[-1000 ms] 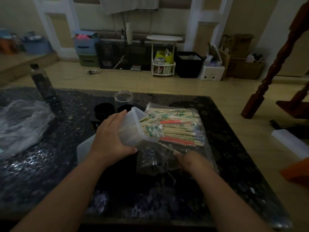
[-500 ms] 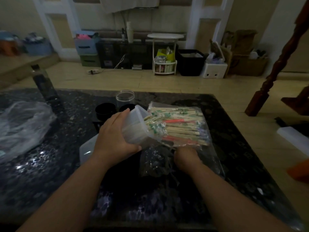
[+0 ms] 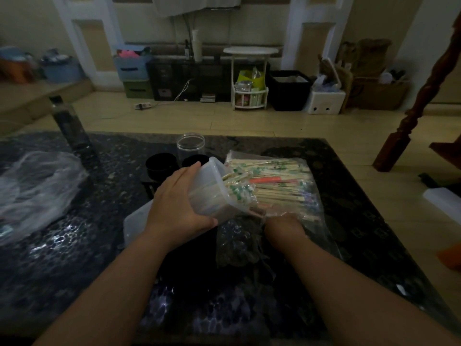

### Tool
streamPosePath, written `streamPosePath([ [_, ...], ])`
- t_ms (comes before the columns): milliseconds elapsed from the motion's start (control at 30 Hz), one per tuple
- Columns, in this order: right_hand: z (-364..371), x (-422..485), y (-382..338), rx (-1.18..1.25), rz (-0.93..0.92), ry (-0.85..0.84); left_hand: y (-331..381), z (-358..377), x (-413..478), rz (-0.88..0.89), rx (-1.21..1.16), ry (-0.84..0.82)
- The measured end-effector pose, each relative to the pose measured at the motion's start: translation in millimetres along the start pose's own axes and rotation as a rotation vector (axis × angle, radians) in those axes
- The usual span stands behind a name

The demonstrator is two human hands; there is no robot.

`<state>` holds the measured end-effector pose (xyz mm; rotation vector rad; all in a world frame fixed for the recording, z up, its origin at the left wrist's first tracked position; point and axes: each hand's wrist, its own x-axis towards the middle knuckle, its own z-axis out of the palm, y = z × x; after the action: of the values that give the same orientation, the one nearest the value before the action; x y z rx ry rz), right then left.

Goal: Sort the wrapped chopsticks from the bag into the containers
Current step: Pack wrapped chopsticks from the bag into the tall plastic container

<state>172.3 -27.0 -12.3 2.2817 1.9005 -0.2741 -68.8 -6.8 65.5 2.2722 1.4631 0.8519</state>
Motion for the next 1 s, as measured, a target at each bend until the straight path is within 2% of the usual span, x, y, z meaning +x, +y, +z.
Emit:
streamPosePath([
  [100, -5.8, -2.7, 0.3, 0.003, -0.037, -0.063, 0.8, -0.3, -0.4, 0.006, 0.007, -0.003],
  [200, -5.2, -5.9, 3.0, 0.060, 0.011, -0.136, 2.0, -1.4, -1.7, 0.001, 0.007, -0.015],
  [367, -7.4, -20.0, 3.0, 0.287, 0.045, -0.025, 2.0, -2.5, -5.2, 0.020, 0.017, -0.027],
  [600, -8.2, -56.4, 3.8, 0.361, -0.013, -0.123, 5.4, -12.3, -15.6, 0.005, -0.004, 0.000],
  [833, -37.8, -83.8, 15.4, 0.151, -0.009, -0.082, 8.6, -12.2, -24.1, 0.009, 0.052, -0.043],
  [1000, -68.4, -101.7, 10.2, 0.093, -0.201, 0.032, 8.9, -8.0, -25.2, 0.016, 0.052, -0.054],
])
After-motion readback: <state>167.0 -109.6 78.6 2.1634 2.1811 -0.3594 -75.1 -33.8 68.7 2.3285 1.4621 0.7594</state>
